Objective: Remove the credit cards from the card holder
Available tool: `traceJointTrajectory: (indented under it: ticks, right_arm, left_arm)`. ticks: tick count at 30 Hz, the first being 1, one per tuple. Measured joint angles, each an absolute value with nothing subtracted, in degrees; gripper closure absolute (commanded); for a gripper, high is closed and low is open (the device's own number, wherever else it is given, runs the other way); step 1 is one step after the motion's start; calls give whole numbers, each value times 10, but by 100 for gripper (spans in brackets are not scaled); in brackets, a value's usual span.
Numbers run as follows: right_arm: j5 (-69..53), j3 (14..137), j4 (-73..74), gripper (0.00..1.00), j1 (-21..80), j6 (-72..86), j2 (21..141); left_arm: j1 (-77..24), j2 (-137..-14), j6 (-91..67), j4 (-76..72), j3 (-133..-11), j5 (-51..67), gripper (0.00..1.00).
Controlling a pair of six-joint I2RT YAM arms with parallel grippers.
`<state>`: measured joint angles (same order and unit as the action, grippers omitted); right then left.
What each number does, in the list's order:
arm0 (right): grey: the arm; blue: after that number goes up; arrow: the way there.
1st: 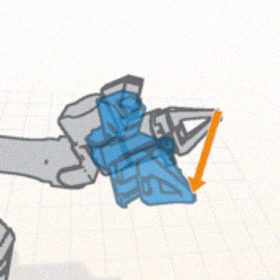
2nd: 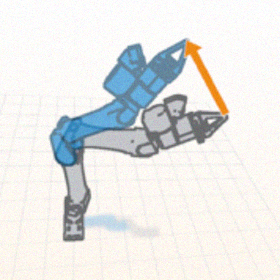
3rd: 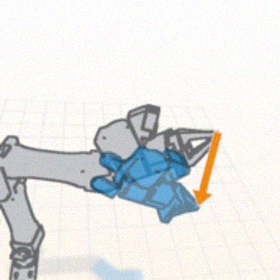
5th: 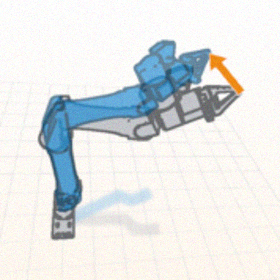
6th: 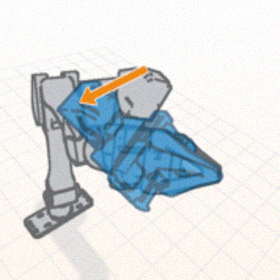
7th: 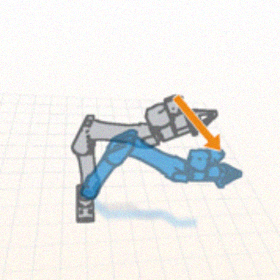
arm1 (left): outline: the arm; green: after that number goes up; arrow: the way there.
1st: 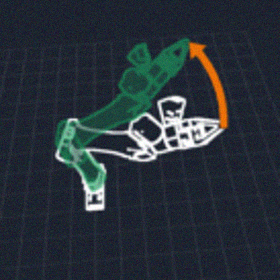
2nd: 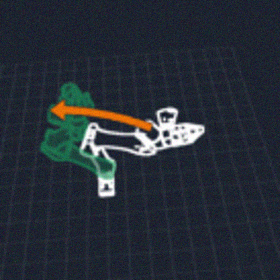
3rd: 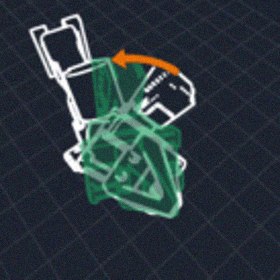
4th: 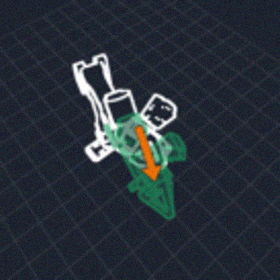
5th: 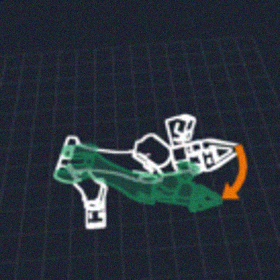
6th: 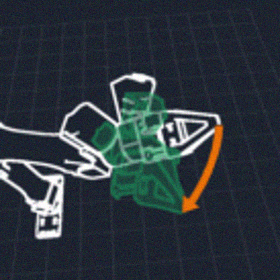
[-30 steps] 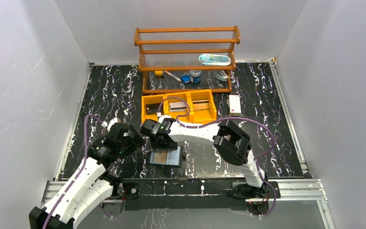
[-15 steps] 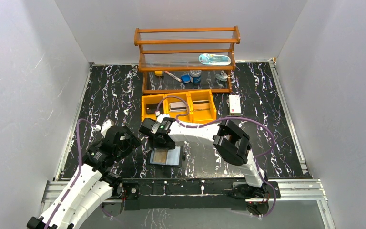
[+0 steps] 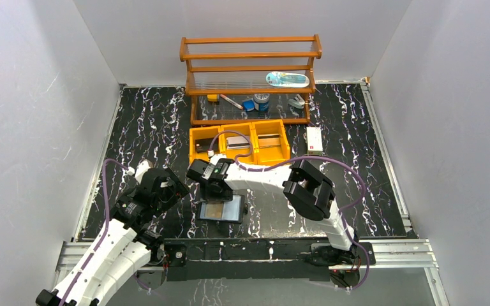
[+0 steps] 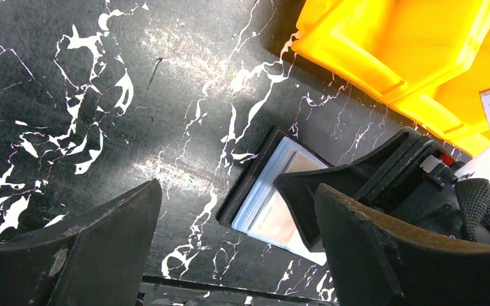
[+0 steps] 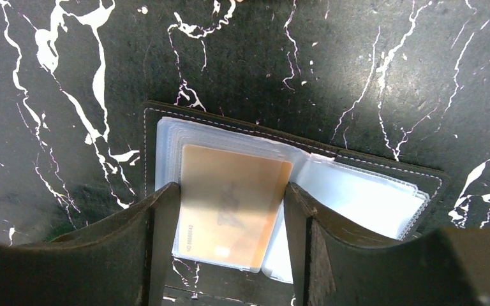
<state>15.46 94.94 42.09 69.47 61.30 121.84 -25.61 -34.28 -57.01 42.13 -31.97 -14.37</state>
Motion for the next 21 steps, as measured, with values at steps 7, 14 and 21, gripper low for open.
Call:
traceJointTrajectory:
  ticks: [7,14,21]
  right_arm:
    - [141,889,366,47,689,613,1184]
    - [105,807,281,47,676,606,1137]
    - [33,667,132,47,643,621,1063]
  left_arm:
    - [-256,-345,-561,419,-320,-136,11]
    - [-256,-365,-522,386,-320,-77,12]
    - [-256,-396,-489,324,-312,25,21]
